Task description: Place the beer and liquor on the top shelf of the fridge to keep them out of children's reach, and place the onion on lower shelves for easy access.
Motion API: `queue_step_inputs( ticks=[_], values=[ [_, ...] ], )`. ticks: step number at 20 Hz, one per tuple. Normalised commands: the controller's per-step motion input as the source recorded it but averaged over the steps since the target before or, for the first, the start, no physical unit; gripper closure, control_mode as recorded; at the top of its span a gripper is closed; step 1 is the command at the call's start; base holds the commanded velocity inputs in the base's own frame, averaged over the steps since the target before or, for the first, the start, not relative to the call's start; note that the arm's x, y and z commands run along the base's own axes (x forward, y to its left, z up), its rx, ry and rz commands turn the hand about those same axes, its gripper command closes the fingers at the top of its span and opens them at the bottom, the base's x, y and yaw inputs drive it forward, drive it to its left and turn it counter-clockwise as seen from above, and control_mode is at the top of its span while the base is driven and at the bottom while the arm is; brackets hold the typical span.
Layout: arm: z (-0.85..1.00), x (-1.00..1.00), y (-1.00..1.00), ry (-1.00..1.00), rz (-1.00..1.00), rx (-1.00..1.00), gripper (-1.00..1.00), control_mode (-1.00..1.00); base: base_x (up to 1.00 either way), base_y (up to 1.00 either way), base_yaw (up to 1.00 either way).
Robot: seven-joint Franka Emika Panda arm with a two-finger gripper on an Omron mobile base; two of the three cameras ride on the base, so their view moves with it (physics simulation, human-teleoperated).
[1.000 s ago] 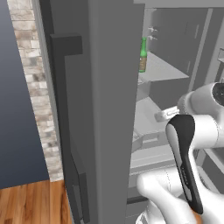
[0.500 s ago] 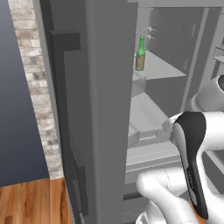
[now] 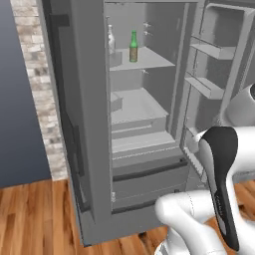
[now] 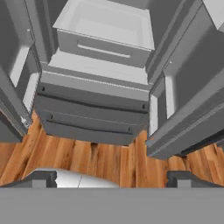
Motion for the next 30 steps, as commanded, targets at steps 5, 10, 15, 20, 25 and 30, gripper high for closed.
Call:
queue_step_inputs(
  ticks=[5,10,15,20,25,30],
  values=[
    [0.0,0.0,0.0,0.0,0.0,0.0,-1.0,1.0,-0.27,-0.7,-0.41],
    [0.0,0.0,0.0,0.0,0.0,0.0,-1.0,1.0,0.0,-0.87,-0.54],
    [0.0,0.0,0.0,0.0,0.0,0.0,-1.0,1.0,0.08,-0.97,-0.62],
    [0.0,0.0,0.0,0.0,0.0,0.0,-1.0,1.0,0.31,-0.78,-0.53],
    [0.0,0.0,0.0,0.0,0.0,0.0,-1.0,1.0,0.69,-0.2,-0.13],
    [0.0,0.0,0.0,0.0,0.0,0.0,-1.0,1.0,0.91,0.01,0.27]
  ],
)
